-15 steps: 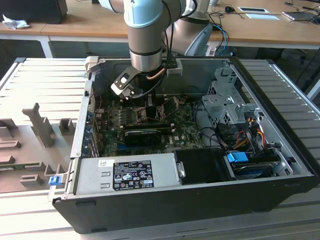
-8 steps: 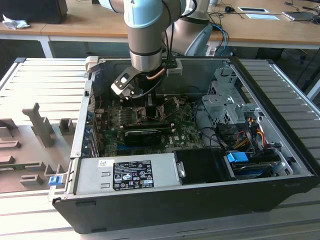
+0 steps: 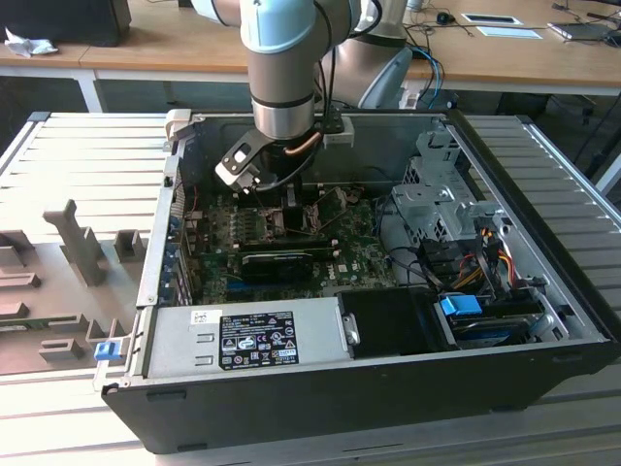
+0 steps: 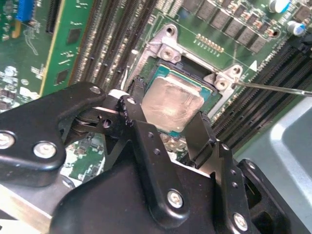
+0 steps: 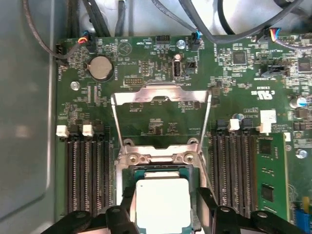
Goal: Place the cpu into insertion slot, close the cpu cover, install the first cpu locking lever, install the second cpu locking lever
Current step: 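Place the cpu into insertion slot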
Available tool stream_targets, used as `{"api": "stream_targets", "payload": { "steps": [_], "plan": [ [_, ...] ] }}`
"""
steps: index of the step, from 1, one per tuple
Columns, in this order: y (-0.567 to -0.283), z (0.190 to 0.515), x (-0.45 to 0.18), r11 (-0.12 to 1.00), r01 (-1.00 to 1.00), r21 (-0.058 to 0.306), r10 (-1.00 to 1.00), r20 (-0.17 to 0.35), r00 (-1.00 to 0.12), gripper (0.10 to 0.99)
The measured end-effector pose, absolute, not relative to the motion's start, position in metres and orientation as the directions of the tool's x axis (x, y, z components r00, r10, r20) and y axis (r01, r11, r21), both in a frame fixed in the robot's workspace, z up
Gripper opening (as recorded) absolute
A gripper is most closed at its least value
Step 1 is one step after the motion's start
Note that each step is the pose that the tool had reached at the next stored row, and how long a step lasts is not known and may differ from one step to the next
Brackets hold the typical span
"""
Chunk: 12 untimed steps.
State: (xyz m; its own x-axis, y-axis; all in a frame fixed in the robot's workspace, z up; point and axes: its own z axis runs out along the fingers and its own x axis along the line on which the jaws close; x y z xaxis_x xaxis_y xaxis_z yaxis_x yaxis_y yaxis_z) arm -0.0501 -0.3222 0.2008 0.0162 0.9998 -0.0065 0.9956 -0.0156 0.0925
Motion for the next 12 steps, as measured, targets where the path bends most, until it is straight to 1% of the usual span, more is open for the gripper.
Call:
{"api": "stream_targets", "payload": {
  "steps": [2,5,12],
  "plan": [
    [-0.3219,0.2010,-0.0501,-0.015,0.996,0.092,1.000,-0.006,0.016,0.604],
    [-0.3208,0.2008,-0.0502,-0.019,0.996,0.092,1.000,0.024,0.016,0.604],
    [-0.3209,0.2053,-0.0502,-0.019,0.996,0.092,1.000,0.024,0.016,0.604]
  ]
}}
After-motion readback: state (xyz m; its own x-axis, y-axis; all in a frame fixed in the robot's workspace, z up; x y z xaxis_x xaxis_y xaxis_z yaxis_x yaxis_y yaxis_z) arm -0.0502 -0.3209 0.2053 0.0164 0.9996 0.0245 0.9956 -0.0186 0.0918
